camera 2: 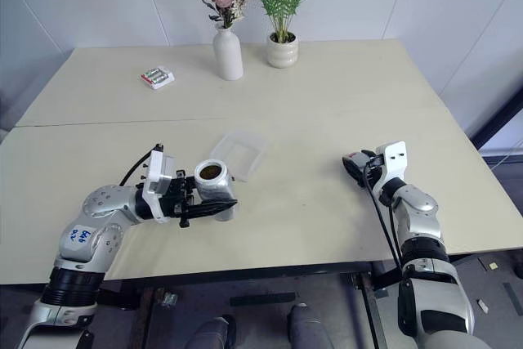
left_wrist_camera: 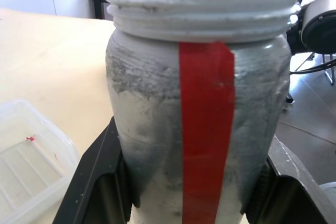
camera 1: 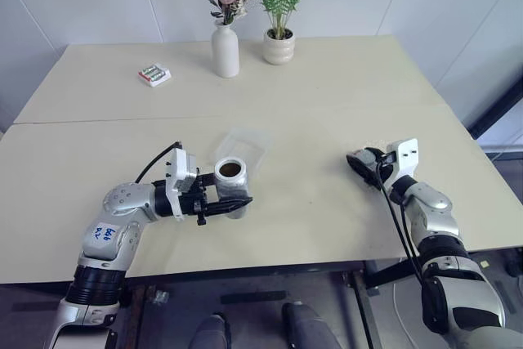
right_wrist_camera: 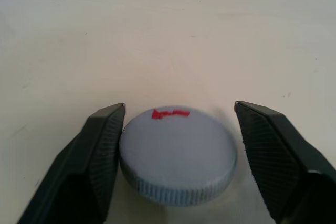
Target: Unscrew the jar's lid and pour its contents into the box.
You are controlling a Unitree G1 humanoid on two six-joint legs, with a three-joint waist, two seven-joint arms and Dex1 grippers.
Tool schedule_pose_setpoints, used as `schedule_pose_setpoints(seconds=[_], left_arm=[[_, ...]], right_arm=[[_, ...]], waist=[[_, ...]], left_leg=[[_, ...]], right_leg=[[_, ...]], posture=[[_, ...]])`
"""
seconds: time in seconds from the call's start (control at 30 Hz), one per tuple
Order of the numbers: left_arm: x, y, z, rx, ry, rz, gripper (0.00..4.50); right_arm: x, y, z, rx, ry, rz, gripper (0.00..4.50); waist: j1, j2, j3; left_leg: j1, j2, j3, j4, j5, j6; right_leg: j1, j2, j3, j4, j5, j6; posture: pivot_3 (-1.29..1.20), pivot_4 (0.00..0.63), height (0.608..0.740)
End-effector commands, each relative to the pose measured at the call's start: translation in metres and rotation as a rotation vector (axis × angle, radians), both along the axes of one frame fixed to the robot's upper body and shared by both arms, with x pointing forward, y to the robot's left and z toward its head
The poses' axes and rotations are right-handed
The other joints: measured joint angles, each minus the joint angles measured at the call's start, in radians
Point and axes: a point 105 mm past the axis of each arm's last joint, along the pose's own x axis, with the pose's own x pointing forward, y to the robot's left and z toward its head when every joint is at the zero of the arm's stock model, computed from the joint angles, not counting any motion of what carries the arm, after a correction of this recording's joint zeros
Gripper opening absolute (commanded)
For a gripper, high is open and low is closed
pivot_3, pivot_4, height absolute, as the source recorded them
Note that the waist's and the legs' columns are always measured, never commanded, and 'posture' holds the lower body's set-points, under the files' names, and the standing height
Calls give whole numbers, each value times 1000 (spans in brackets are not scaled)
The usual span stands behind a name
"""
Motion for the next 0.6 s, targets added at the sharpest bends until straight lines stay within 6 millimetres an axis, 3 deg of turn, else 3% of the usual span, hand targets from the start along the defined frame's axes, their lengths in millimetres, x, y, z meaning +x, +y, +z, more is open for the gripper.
schedule_pose_setpoints(seconds=[0.03,0.2,0.4,0.6], left_arm=[[-4,1,17,-34,-50,0,2091],[-1,9,29,-59,-43,53,2091],[11,30,57,-72,-57,160,2091],[41,55,77,21,-114,296,2091]], right_arm=[[-1,-3,14,12,-45,16,4477],[-13,5,62,-2,-154,154,4477],[-48,62,111,-137,-180,511,4477],[-61,118,114,-196,-129,732,4477]], waist=[[0,0,0],[0,0,0],[-1,0,0],[1,0,0]], left_leg=[[1,0,0,0,0,0],[2,0,1,-1,0,0],[2,1,1,-1,0,0],[3,3,0,0,0,-1]], right_leg=[[1,0,0,0,0,0],[0,1,2,1,0,0],[0,2,2,1,0,0],[1,5,2,1,-1,-1]], posture=[[0,150,740],[0,150,740],[0,150,740],[0,150,740]])
